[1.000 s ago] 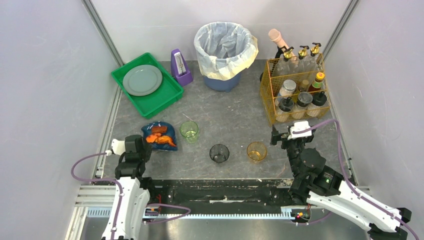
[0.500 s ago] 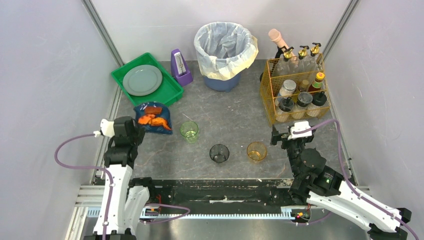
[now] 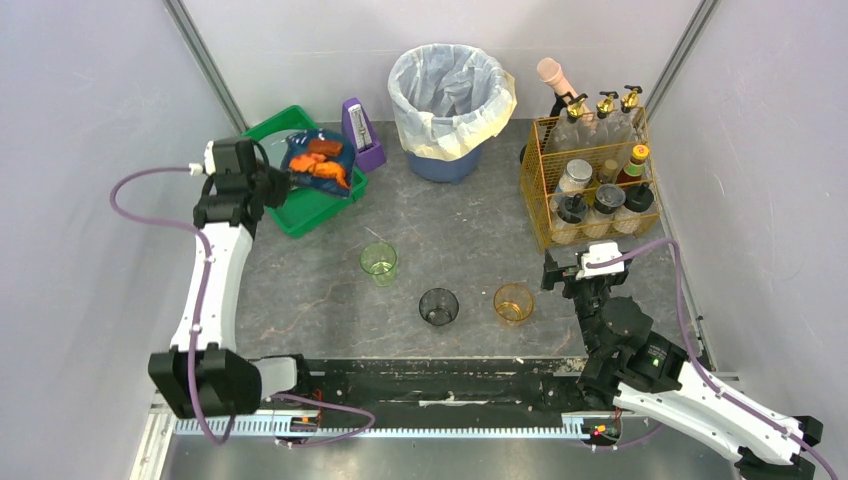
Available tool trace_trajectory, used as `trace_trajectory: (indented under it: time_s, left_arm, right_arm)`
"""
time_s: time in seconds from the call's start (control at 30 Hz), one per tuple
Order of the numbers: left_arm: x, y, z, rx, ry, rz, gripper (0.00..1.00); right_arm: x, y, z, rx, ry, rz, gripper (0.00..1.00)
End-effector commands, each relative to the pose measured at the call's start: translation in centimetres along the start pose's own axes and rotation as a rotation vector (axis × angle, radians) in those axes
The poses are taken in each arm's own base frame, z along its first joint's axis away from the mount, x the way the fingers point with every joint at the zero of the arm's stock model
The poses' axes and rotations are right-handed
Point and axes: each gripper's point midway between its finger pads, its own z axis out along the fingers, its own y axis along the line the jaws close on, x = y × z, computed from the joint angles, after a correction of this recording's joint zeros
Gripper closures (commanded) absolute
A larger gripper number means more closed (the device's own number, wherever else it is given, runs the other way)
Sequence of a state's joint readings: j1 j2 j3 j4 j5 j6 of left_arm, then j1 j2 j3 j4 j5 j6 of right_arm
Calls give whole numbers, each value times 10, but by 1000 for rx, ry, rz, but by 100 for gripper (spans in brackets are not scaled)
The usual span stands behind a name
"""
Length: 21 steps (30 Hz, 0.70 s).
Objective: Clear the kitchen counter
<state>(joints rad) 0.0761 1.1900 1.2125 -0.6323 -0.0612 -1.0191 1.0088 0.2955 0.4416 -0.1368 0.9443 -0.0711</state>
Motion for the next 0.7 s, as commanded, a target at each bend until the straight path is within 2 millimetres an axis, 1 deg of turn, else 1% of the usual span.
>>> trace_trajectory:
  time_s: [0.0,0.07,0.13,0.17,0.2,0.3,0.4,0.53,0.67]
  left_arm:
    - [-37,-114,-29,351,-47,8,98]
    - [-44,-137,-30,387,-60,11,98]
    - [-46,-160,-30,424,-59,19,98]
    - [-51,-170,-29,435,-69,18,98]
    - [-42,-183,-27,454,-50,30,98]
    - [-41,-211,-23,485,-62,40,98]
    - [-37,-235,-13,501,-78,57,98]
    - [-20,-267,-3,523,-86,89,98]
    - [-10,-292,10,540,-93,72,98]
  right_arm:
    - [-11,-6,0,27,-23,34,2]
    - [-10,-6,0,31,-19,28,2]
    - [-9,-6,0,38,-15,23,2]
    - [-9,-6,1,38,-13,18,2]
    - [-9,-6,1,42,-12,18,2]
    - [-7,-8,1,52,-7,10,2]
    - [-7,-9,1,59,-5,8,2]
    - [-4,-9,2,63,0,-7,2]
    - [-3,-10,2,72,7,-17,2]
